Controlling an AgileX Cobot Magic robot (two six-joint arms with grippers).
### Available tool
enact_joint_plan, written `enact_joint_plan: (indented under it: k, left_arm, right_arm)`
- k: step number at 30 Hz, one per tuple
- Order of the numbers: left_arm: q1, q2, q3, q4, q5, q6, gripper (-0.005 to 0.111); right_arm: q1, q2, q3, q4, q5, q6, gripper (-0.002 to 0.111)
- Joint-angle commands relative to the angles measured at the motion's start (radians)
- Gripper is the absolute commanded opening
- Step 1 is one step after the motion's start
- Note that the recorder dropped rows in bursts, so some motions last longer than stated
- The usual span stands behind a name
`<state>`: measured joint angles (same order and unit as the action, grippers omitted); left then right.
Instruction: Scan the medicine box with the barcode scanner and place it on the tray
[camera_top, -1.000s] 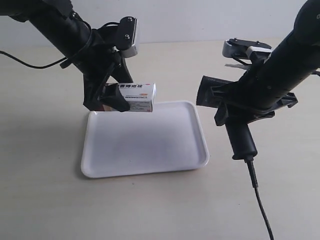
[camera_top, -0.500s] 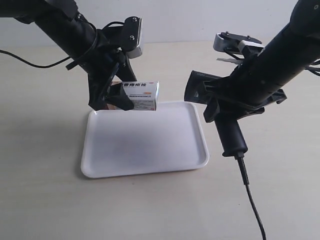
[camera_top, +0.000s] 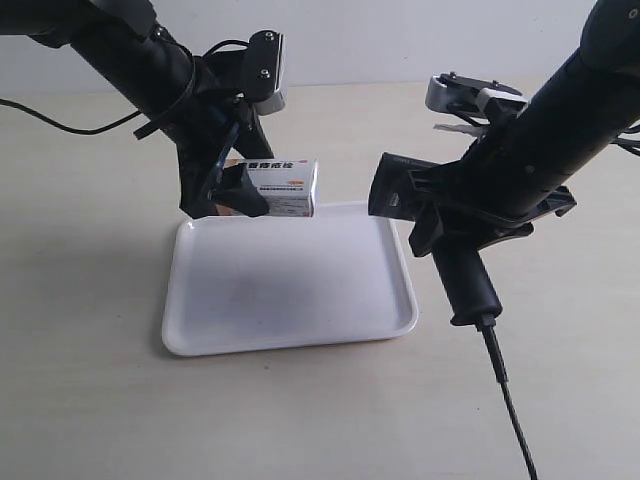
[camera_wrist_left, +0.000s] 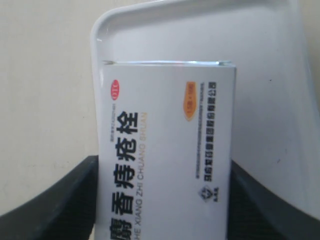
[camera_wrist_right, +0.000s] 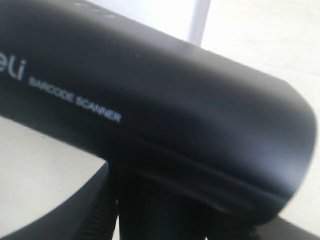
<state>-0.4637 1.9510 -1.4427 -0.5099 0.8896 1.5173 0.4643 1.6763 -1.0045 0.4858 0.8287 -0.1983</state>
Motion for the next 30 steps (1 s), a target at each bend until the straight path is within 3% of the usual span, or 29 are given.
enact_joint_plan:
  k: [1, 30]
  left_arm:
    - [-0.003, -0.002, 0.001, 0.007, -0.009, -0.007, 0.000]
    - [-0.003, -0.004, 0.001, 0.011, 0.001, -0.007, 0.000]
  right_arm:
    - [0.001, -0.011, -0.011, 0.010, 0.003, -0.012, 0.000]
    - [0.001, 0.013, -0.011, -0.071, -0.040, 0.068, 0.000]
